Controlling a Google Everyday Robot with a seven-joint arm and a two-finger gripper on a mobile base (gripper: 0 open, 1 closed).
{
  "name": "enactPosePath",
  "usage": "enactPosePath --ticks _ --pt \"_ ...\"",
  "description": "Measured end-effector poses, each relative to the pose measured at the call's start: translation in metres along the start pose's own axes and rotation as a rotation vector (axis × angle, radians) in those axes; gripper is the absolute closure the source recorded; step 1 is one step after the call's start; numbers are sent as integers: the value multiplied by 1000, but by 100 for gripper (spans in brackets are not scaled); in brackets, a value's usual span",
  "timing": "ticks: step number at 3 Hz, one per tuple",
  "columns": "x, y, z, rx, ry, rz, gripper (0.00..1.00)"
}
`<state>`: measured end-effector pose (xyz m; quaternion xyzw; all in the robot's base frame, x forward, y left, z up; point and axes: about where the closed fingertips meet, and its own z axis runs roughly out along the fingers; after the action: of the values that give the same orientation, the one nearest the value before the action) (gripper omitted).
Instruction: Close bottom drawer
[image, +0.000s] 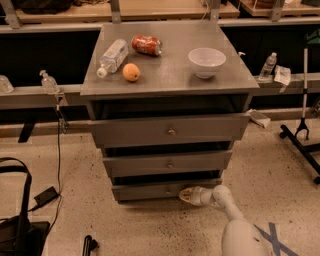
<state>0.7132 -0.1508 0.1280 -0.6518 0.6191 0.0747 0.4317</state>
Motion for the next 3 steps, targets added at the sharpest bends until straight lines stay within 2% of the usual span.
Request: enactPosePath --ticks 1,2,3 --pt "-3 -22 13 23 9 -23 100" --pt "-2 -22 12 24 9 -23 100" --pt "-8 -24 17 24 -18 -16 100"
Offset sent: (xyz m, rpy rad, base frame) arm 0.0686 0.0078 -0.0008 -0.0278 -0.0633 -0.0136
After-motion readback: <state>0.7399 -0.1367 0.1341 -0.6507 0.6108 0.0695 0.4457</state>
